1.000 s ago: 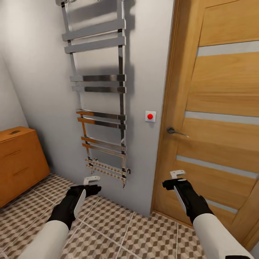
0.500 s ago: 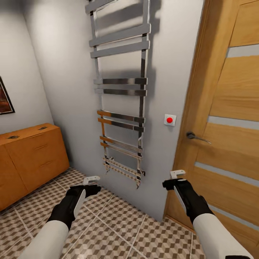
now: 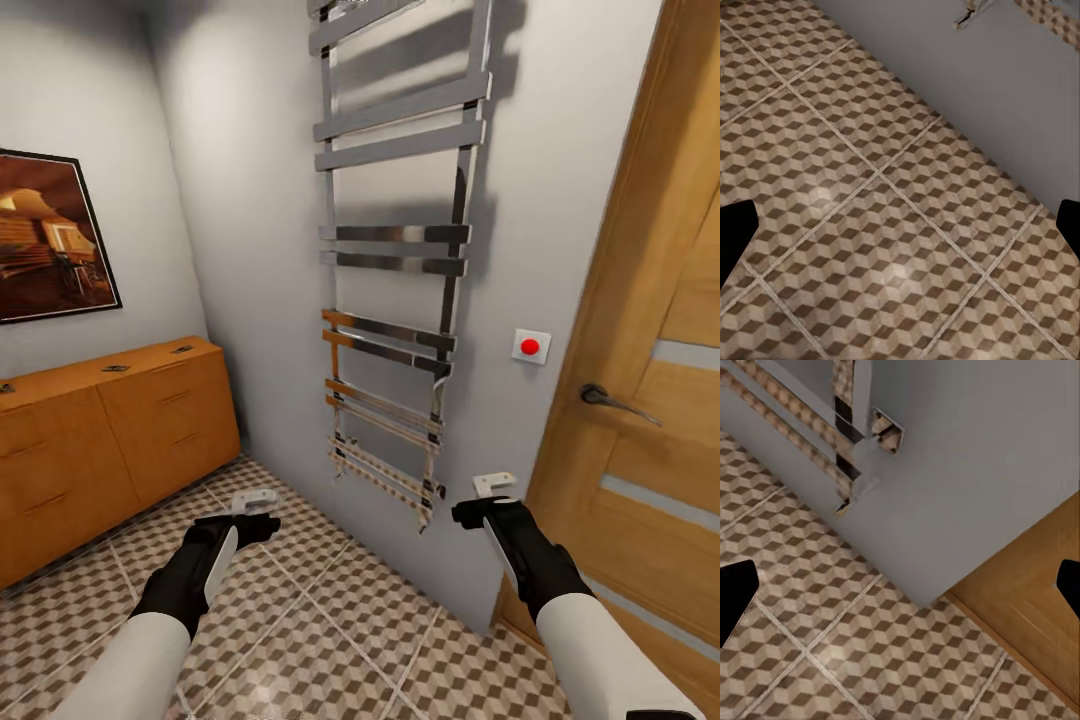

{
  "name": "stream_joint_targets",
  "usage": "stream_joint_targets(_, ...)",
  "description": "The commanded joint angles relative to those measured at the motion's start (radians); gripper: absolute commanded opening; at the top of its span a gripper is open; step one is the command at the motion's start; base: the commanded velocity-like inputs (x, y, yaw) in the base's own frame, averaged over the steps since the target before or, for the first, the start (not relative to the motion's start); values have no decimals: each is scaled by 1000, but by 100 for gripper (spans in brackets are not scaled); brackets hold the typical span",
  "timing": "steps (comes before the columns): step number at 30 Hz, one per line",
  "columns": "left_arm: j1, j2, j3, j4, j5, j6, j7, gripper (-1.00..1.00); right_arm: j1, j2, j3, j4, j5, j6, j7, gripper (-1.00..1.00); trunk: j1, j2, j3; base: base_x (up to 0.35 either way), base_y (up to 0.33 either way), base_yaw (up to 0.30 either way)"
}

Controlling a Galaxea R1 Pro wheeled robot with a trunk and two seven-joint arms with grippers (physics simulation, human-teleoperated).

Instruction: Take the four mousetraps from the cabinet in the bathroom and place them on the bathroom floor. Make sure all four end up on the same floor surface, and ensure that at least two of them are either under or directly next to the same bathroom sink.

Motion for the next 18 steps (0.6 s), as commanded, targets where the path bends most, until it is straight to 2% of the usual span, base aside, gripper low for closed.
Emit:
stream_joint_targets(1,-1,-1,3,0,0,5,0,100,0,0,-1,-2,6,6,1,100,-4,6,2,0,0,300)
stream_joint_targets(18,-1,5,6,-1,3,4,0,100,0,5,-1,16,5,6,2,100,-65,118,52,0,0,300)
